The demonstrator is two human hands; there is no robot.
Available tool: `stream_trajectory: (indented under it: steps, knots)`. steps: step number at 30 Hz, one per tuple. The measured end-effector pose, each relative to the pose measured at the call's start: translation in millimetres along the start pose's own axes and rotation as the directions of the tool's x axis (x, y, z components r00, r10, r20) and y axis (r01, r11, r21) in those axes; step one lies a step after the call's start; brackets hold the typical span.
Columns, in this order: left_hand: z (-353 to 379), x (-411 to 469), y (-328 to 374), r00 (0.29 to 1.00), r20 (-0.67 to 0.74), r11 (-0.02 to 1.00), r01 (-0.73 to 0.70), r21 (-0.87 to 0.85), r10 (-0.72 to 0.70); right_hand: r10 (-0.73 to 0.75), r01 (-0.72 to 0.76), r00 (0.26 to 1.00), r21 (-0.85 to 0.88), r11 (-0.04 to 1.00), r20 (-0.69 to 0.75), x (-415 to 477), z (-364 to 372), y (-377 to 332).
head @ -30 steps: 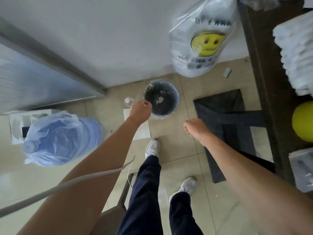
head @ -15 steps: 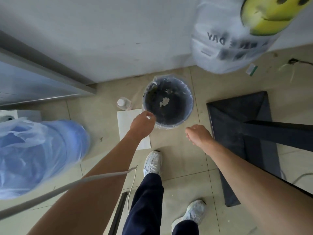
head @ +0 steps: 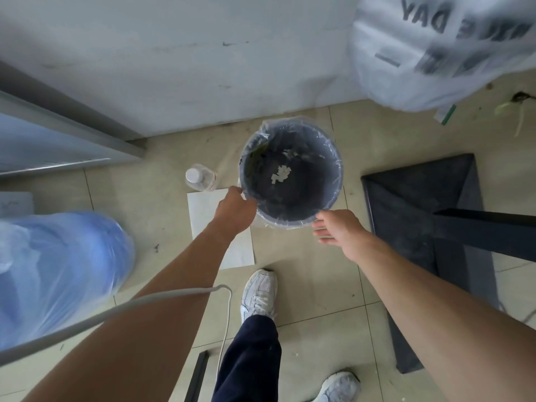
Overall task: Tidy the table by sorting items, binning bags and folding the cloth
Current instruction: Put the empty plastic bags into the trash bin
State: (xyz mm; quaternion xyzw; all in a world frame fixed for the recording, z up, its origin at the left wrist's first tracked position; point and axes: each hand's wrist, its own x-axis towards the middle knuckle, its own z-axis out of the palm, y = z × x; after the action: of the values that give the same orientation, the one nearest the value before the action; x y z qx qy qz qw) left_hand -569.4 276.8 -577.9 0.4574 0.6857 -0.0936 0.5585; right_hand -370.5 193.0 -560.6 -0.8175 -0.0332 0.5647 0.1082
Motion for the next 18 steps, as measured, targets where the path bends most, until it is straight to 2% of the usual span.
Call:
stream_trajectory:
  steps: [5,18]
  knots:
    - [0,7,-2,0.998,0.009,0.99,0.069,-0.123,-0.069,0.043,-0.044,0.999,0.075,0.996,0.008,4,2,-1]
    - [28,5,31,0.996,-0.033,0.957,0.074,-0.282,-0.087,0.049,-0.059,0.997,0.207,0.977,0.051,2,6,-6]
